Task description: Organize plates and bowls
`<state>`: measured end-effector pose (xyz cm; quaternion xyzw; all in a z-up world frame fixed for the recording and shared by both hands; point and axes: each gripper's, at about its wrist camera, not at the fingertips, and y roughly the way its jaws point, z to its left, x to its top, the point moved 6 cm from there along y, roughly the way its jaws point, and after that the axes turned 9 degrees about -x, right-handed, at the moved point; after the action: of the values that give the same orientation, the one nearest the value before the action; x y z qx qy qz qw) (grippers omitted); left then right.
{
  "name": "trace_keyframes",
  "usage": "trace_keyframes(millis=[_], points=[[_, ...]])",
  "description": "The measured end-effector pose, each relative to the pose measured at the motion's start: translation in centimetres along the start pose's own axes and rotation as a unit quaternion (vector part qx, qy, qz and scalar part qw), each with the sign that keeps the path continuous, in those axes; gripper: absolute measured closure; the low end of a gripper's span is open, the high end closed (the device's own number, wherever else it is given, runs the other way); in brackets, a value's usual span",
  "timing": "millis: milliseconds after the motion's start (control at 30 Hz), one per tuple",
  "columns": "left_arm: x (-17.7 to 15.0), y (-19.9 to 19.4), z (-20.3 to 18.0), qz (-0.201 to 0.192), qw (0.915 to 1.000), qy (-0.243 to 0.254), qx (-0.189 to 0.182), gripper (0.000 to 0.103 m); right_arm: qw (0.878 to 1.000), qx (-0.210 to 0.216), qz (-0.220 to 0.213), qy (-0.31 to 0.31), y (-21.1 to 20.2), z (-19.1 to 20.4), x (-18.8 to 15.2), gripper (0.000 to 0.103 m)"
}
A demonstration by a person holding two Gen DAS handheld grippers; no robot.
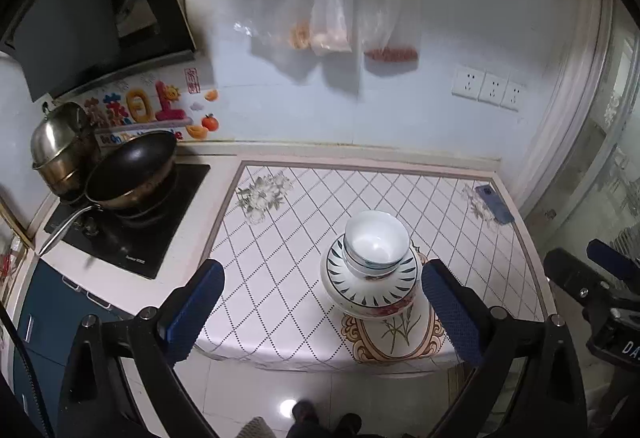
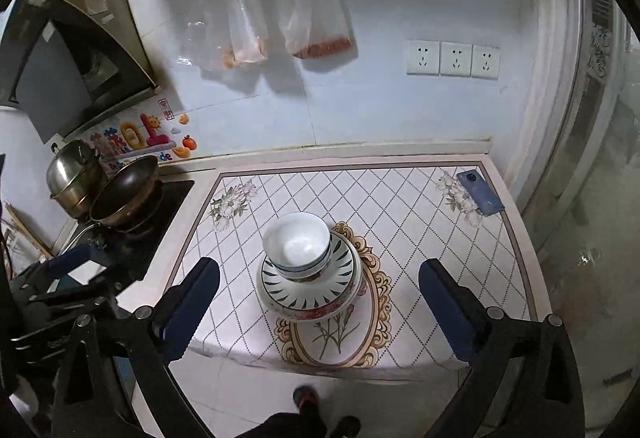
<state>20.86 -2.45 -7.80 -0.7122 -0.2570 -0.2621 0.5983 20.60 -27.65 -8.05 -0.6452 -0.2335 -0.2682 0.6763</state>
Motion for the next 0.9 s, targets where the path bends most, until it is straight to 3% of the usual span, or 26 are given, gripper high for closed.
trace_keyframes(millis=[433, 900], points=[[-0.9, -4.0, 1.4, -0.028, 0.9996, 0.003, -0.004, 0.002, 0.999, -0.034, -0.037, 0.000, -6.0, 1.2, -1.2, 0.001], [-2.3, -6.4, 1.7, -0.041, 0.9989, 0.021, 0.002, 0.002, 0.998, -0.044, -0.041, 0.003, -7.5, 2.1, -2.5, 0.001]])
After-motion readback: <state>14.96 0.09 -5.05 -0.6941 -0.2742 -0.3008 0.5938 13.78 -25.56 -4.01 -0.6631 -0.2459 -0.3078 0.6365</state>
